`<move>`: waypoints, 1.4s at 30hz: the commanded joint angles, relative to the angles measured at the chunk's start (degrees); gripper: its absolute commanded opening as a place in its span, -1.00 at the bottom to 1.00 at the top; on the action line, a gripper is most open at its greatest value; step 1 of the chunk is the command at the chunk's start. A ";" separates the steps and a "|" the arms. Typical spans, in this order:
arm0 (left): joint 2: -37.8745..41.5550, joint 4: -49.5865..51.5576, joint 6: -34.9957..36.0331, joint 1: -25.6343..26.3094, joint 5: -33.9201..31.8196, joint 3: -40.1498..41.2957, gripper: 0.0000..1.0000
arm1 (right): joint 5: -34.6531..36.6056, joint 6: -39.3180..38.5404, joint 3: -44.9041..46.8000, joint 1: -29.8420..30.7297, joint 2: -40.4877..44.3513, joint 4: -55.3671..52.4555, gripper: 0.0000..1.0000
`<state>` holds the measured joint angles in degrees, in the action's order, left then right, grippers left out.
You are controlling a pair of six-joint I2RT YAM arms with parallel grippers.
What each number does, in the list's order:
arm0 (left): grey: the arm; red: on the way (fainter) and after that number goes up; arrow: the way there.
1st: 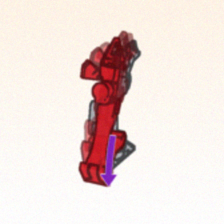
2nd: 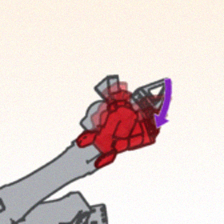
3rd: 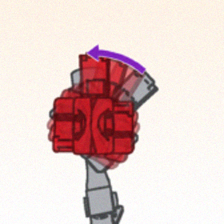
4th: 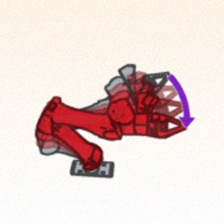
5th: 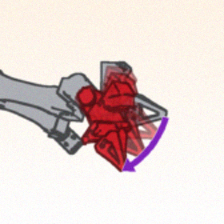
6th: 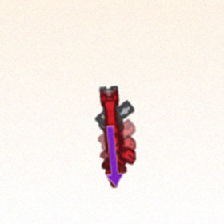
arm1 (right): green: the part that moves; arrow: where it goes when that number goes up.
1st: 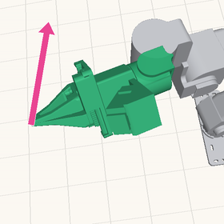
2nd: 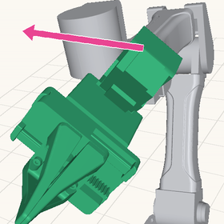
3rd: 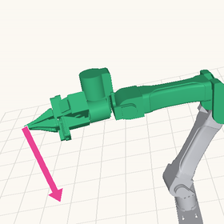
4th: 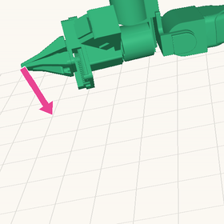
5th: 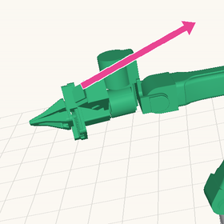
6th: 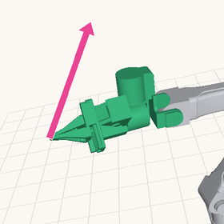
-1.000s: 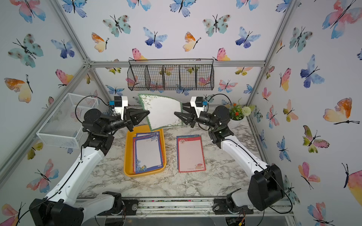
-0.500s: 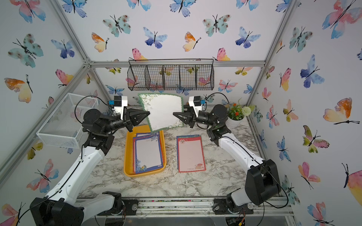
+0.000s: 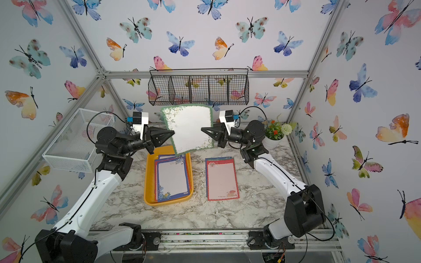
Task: Take out the stationery paper from the storage box
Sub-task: Place the stationery paper at the center of the board.
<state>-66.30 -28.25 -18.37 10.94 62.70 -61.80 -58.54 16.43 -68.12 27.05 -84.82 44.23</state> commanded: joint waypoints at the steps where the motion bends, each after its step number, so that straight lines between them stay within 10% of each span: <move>1: 0.91 0.12 0.33 -0.21 -1.69 0.10 -0.78 | -0.63 0.63 -0.09 0.11 0.18 1.11 -0.96; 7: 2.28 4.26 3.67 -0.22 -8.40 0.45 0.68 | -0.02 0.63 0.90 0.11 0.94 0.86 -0.96; 10: 3.56 7.05 5.91 -0.22 -16.01 0.88 0.96 | 0.82 1.17 2.36 0.11 1.96 0.73 -0.96; 32: 4.43 8.83 6.97 -0.11 -24.46 1.51 0.97 | 19.43 1.86 6.53 0.02 11.98 -61.07 -0.96; 42: 4.25 8.91 7.12 0.22 -24.25 1.70 0.99 | 16.20 1.93 8.57 -2.29 6.71 -67.93 -0.96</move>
<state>-62.19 -19.22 -11.57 10.96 38.81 -60.14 -40.97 18.41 -60.77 25.80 -77.30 -20.45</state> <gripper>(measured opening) 0.996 0.049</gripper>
